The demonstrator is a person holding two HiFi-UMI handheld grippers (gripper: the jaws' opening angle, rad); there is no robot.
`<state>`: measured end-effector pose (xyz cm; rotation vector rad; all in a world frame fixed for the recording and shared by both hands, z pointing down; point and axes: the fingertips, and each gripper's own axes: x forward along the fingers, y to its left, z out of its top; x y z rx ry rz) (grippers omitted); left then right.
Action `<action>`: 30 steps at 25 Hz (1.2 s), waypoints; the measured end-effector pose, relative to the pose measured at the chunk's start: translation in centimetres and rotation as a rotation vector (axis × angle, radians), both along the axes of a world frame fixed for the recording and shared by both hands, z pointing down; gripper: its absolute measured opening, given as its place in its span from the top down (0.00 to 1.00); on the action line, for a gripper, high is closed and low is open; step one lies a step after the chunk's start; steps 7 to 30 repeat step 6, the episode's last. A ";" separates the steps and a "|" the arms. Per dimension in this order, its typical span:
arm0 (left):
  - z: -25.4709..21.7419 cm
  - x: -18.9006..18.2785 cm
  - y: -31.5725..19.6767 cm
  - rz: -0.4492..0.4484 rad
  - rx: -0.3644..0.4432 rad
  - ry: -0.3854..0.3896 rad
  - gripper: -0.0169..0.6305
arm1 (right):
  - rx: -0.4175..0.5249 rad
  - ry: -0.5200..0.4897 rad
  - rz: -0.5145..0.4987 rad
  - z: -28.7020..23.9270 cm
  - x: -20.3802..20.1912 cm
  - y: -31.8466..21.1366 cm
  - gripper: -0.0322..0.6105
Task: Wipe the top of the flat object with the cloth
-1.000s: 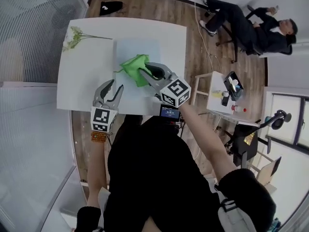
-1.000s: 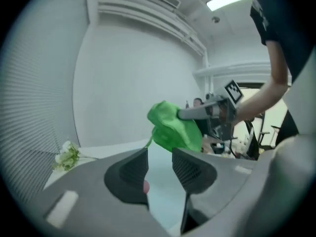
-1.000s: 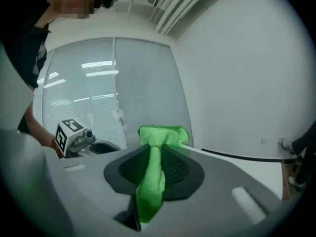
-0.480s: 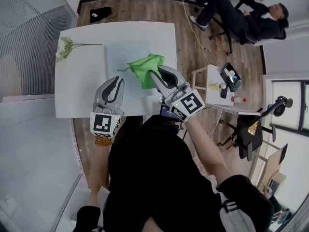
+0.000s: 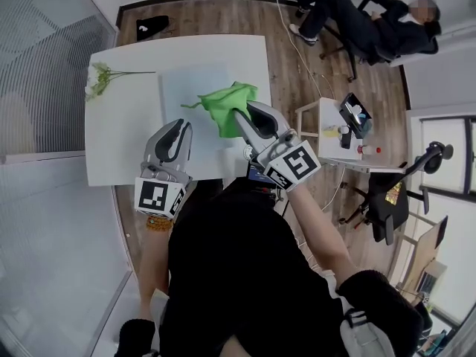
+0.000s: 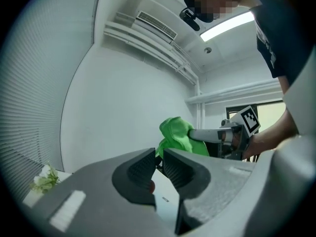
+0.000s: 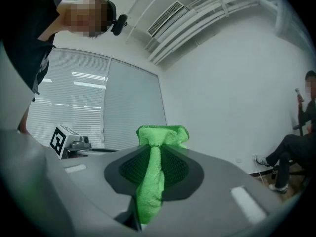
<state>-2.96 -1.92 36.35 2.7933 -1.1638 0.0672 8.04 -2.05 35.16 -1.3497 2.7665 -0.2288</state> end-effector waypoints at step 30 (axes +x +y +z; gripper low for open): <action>-1.4 0.1 0.7 0.026 -0.005 0.046 0.85 | 0.022 -0.022 0.003 -1.4 0.2 0.7 0.82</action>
